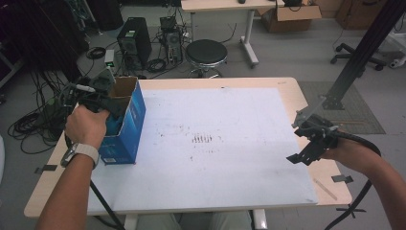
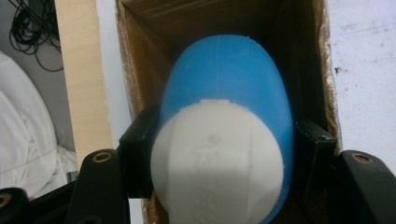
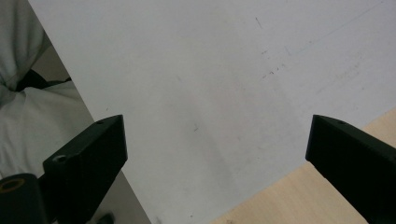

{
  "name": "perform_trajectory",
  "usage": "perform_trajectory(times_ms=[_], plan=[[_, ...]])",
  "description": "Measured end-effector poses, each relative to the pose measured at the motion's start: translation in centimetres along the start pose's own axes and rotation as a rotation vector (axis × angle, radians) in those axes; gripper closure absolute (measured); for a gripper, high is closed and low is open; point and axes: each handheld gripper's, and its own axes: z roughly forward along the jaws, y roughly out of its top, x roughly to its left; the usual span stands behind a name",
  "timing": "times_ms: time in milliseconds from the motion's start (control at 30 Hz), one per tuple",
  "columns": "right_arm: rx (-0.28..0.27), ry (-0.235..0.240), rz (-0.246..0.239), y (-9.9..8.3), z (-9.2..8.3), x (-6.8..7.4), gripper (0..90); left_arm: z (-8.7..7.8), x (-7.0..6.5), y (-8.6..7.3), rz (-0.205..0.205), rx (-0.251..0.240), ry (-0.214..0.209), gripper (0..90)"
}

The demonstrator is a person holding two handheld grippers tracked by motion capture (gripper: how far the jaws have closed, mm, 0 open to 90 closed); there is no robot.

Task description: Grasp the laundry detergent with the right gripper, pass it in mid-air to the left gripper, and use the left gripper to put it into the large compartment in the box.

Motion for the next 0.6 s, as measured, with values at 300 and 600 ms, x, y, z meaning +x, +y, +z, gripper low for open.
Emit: perform_trajectory(times_ms=[300, 600], plan=[[-0.004, 0.002, 0.001, -0.1, 0.1, -0.1, 5.4, 0.7, -0.3, 0.0, 0.023, 0.021, 0.003, 38.5], [-0.001, 0.008, 0.008, -0.4, 0.1, -0.1, 5.3, 1.6, -0.5, -0.1, 0.036, 0.04, -0.003, 38.5]])
